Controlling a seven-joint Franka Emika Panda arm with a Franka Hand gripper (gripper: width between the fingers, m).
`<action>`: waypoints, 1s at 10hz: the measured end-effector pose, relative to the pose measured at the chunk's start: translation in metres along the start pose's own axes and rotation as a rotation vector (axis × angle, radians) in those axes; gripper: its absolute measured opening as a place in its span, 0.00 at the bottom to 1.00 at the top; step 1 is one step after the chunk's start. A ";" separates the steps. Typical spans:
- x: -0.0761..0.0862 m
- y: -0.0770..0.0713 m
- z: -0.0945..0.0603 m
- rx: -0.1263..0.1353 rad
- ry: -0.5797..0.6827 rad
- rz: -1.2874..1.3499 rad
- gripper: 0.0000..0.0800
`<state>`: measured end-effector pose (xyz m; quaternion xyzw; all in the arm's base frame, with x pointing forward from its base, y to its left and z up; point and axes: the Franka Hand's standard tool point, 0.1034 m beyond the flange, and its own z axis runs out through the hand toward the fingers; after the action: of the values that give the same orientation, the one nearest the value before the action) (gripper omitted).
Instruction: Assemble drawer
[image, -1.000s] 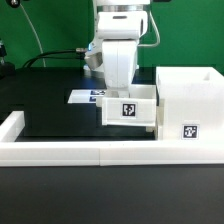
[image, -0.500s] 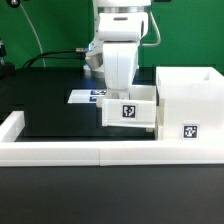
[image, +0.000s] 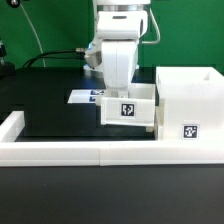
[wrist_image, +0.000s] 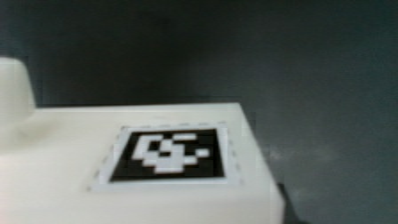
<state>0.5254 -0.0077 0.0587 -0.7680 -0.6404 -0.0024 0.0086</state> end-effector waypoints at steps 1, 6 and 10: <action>0.001 0.001 -0.003 -0.005 0.000 -0.001 0.05; -0.003 0.004 -0.005 -0.022 0.006 -0.001 0.05; 0.002 -0.002 0.004 -0.023 0.010 -0.003 0.05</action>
Offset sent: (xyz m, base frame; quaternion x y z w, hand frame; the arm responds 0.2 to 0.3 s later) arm 0.0000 0.0000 0.0000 0.0000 0.0000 0.0000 1.0000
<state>0.5240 -0.0055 0.0546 -0.7671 -0.6413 -0.0134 0.0031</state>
